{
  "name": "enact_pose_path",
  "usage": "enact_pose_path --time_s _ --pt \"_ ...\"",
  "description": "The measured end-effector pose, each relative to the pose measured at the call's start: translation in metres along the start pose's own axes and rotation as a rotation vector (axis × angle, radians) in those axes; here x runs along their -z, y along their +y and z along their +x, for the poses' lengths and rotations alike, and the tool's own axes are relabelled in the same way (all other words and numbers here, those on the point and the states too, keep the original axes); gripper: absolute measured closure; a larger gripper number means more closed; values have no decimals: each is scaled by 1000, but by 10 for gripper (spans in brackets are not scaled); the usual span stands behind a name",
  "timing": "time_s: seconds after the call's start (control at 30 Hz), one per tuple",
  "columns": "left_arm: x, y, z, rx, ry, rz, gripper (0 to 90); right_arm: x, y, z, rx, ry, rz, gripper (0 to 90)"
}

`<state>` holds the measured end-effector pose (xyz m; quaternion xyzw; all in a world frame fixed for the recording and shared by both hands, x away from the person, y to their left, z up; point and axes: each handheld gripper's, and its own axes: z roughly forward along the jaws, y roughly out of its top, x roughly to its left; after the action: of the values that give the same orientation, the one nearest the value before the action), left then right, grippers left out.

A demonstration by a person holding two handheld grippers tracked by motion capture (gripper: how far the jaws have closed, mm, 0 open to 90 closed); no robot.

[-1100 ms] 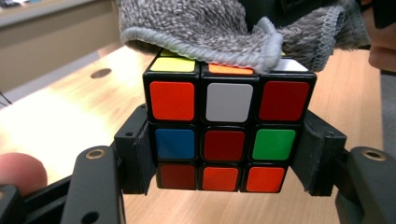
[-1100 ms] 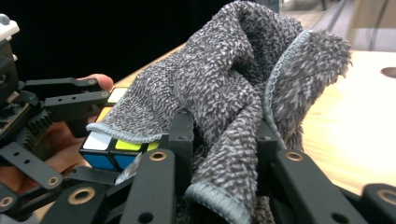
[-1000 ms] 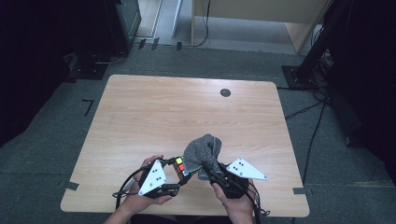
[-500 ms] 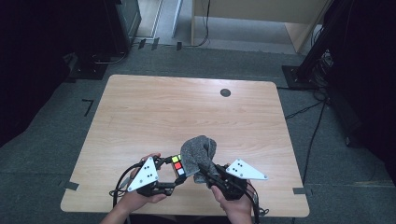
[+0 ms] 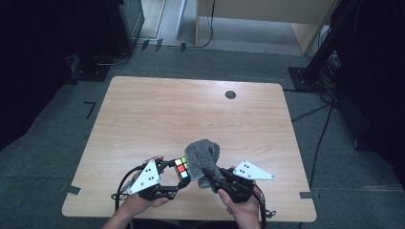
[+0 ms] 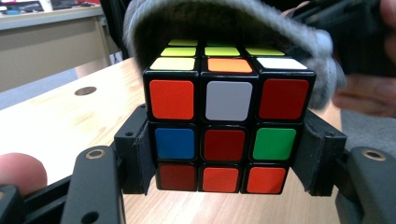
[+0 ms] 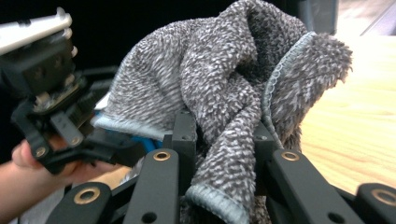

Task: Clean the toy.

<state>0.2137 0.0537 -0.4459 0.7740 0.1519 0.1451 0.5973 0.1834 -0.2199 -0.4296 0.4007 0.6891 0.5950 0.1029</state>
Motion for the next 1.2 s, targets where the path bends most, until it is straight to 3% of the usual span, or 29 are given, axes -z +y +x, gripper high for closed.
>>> enact_pose_path --time_s 0.03,0.1,0.17,0.2,0.33,0.4,0.47,0.5,0.57,0.63,0.67,0.73,0.77,0.87,0.93,1.0,1.03,1.1,1.13,1.2 --pt "1 0 1 2 0 -4 339 -2 -2 -1 -9 -2 11 725" --pt "4 2 2 13 5 -22 339 -9 -7 -7 -35 26 83 724" --pt "5 3 4 23 13 -33 340 -14 -12 -8 0 -1 141 723" --pt "6 4 5 27 11 -35 340 -14 -13 -8 18 -18 145 723" --pt "4 1 5 23 -2 -12 340 0 -1 -6 1 -41 22 723" --pt "2 2 2 13 -5 -14 340 3 3 -2 16 -16 -4 723" --pt "3 3 0 -2 -2 -12 339 -1 0 2 42 4 14 726" --pt "5 4 1 -5 -2 -13 339 -2 -3 1 35 6 16 726" --pt "8 5 3 11 0 -34 339 -9 -9 -6 5 45 82 724" --pt "10 7 6 27 -4 -48 340 -13 -11 -7 66 -16 166 724" --pt "10 7 6 26 -7 -47 340 -11 -10 -7 72 -41 158 724" --pt "8 5 6 18 -11 -29 340 -3 -3 -10 11 -24 76 724" --pt "7 4 5 18 -15 -23 340 2 0 -9 5 -30 39 724" --pt "1 3 1 14 -32 -10 340 6 5 1 45 -5 -6 724" --pt "2 3 1 12 -27 -6 339 2 1 5 64 -22 -2 726" --pt "4 2 3 18 -27 -11 339 -3 -4 1 23 2 28 727" --pt "5 3 4 20 -21 -18 339 -7 -7 -1 24 7 65 726" --pt "6 5 4 23 -15 -32 340 -13 -10 -2 76 -27 167 726" --pt "7 6 4 21 -21 -35 340 -12 -10 -2 86 -43 168 726" --pt "6 6 3 13 -23 -27 340 -6 -4 -4 53 -39 110 726"
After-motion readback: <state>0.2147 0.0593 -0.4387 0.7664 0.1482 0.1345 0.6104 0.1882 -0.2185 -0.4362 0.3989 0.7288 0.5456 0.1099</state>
